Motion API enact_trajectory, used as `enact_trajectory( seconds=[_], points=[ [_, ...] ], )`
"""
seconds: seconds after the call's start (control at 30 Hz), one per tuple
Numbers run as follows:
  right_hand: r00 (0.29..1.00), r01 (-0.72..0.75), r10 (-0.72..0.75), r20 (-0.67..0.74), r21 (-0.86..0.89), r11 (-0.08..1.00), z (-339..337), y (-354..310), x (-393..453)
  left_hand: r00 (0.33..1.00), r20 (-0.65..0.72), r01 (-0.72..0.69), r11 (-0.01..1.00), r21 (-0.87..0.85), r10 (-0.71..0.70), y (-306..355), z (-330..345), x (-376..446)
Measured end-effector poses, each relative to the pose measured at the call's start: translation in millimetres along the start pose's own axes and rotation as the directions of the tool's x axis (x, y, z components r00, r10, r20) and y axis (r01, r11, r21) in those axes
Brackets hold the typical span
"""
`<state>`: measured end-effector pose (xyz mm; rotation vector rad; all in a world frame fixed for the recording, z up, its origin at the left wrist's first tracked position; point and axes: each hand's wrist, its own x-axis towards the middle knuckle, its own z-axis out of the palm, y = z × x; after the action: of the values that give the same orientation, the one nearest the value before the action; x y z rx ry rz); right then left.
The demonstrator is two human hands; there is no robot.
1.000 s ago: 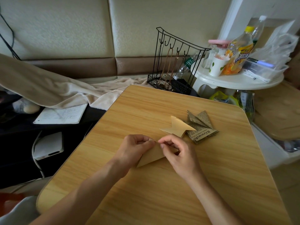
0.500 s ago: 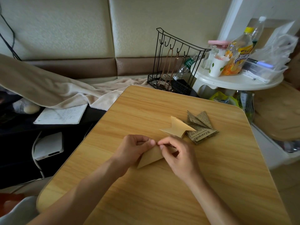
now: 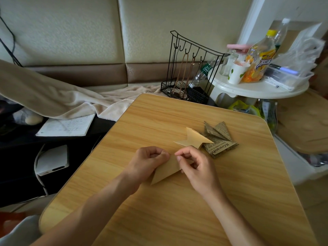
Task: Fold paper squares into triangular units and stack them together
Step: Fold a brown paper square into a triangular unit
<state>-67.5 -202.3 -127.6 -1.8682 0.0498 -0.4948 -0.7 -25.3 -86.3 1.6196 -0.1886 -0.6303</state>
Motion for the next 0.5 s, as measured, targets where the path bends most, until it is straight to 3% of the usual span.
enact_trajectory(
  seconds=[0.23, 0.5],
  points=[
    [0.999, 0.037, -0.037, 0.012, -0.010, 0.999, -1, -3, -1, 0.999, 0.047, -0.022, 0.999, 0.028, 0.021, 0, 1, -2],
    [0.978, 0.208, -0.204, 0.037, -0.180, 0.961, -2, -12, 0, 1.000, 0.016, 0.014, 1.000, 0.003, -0.014, -1, -1, 0]
  ],
)
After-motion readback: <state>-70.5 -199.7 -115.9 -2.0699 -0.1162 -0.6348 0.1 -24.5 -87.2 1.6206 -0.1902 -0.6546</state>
